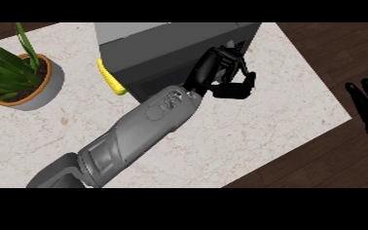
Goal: Pick up the milk, place it into the microwave and close the microwave
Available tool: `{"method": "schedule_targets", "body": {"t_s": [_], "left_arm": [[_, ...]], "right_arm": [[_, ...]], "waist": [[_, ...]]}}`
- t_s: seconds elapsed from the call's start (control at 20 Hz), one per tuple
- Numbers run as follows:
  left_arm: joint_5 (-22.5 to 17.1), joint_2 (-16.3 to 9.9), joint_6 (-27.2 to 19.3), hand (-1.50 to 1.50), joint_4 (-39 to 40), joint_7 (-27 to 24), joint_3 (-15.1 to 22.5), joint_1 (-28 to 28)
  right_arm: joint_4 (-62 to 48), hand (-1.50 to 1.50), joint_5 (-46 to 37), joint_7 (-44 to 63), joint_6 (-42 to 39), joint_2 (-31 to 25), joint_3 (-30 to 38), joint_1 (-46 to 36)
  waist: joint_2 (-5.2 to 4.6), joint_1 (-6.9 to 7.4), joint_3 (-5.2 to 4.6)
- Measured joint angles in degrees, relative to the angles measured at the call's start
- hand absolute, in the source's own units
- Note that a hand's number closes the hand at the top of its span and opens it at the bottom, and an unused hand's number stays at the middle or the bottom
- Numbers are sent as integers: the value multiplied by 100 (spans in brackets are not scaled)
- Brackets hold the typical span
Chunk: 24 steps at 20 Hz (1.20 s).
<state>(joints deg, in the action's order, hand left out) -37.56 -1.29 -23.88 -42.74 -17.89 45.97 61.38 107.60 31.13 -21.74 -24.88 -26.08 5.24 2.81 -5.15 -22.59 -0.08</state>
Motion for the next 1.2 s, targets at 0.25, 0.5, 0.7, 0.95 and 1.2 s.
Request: {"method": "schedule_targets", "body": {"t_s": [0.25, 0.5, 0.7, 0.95, 1.2], "left_arm": [[-288, -50, -180, 150, -88, -152, -108, -94], [-442, -94, -355, 150, -149, -311, -114, -161], [-527, -120, -492, 150, -179, -394, -105, -189], [-612, -140, -667, 150, -206, -484, -70, -201], [-697, -148, -802, 150, -215, -538, -35, -195]], "right_arm": [[25, -150, 119, 129, -34, -161, 92, -124], [18, -150, 231, 252, -52, -321, 203, -233], [-2, -150, 300, 331, -63, -446, 302, -312], [-35, -150, 383, 424, -106, -611, 400, -435], [-77, -150, 551, 507, -135, -694, 464, -528]], "waist": [[5, -116, -13], [11, -200, -9], [12, -251, -2], [7, -293, 5], [6, -317, 12]]}}
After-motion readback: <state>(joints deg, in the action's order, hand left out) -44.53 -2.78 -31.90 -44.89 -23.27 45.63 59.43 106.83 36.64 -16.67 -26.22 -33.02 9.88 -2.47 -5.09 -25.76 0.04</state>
